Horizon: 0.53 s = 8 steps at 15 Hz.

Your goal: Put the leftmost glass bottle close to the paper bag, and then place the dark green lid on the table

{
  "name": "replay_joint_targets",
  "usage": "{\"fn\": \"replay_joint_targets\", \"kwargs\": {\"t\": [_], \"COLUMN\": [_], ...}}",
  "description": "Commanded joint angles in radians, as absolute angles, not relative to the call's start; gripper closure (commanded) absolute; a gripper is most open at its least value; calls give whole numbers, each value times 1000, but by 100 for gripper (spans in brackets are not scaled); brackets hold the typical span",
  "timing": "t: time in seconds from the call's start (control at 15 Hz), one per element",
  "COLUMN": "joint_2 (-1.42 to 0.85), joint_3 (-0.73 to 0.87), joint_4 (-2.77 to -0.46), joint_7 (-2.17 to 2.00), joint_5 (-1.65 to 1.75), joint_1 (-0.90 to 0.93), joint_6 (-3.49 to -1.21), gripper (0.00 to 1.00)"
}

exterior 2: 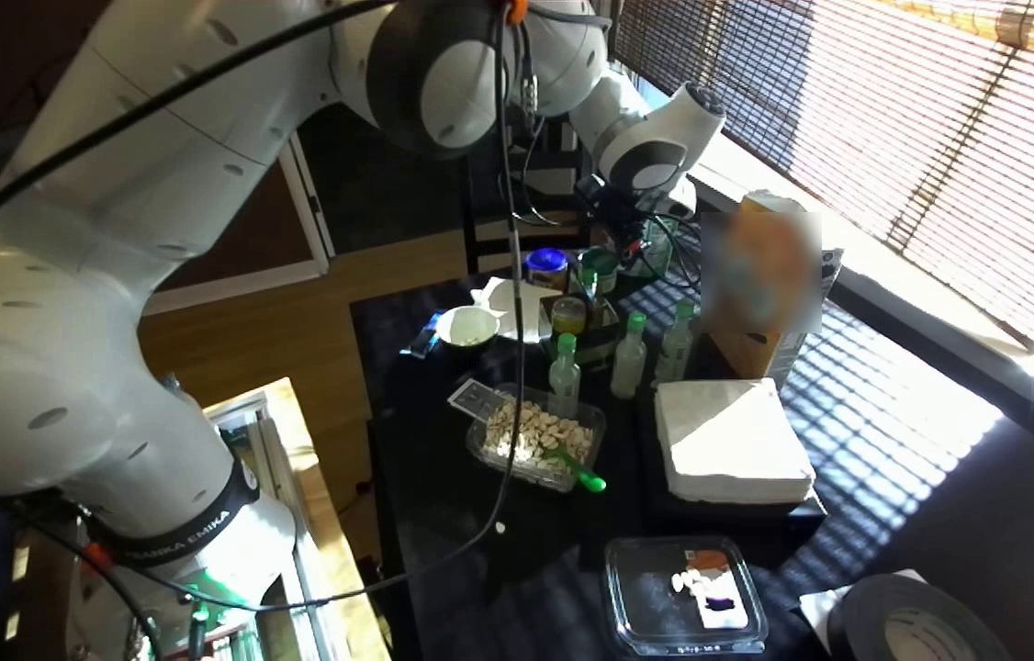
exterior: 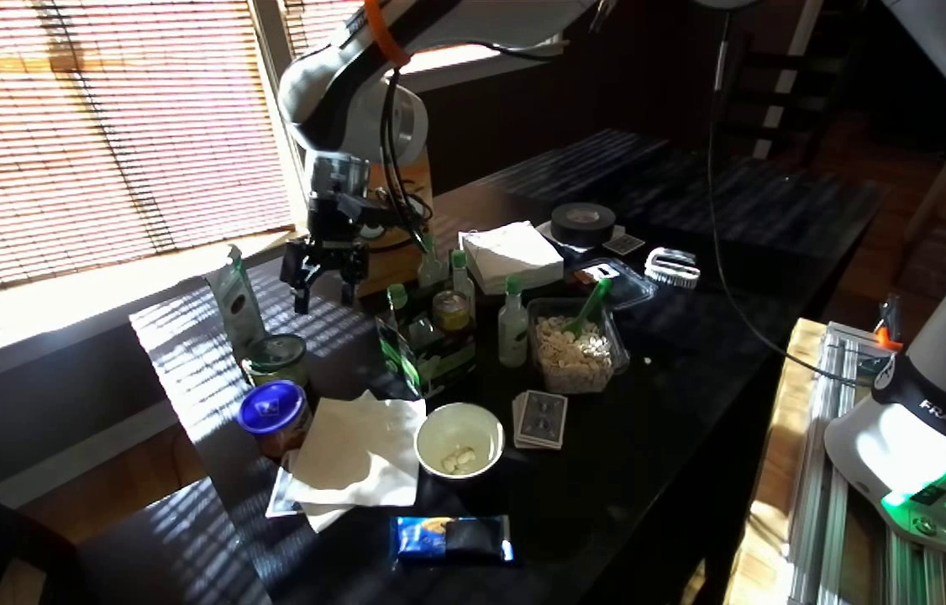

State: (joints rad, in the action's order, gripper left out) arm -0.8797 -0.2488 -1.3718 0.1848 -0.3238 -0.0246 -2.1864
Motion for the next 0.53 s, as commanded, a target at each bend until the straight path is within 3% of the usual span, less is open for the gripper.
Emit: {"fn": "replay_joint_targets", "kwargs": {"t": [0.0,0.13,0.47], "joint_2": [-1020,-1075,-1158], "joint_3": [-264,-260,-226], "joint_4": [-1146,-1057,-926], "joint_7": [256,259,163], "joint_5": [-299,-297,-294], "joint_1": [4,30,101], "joint_6": [-1993,-1928,-2007], "gripper": [0,0,0]}}
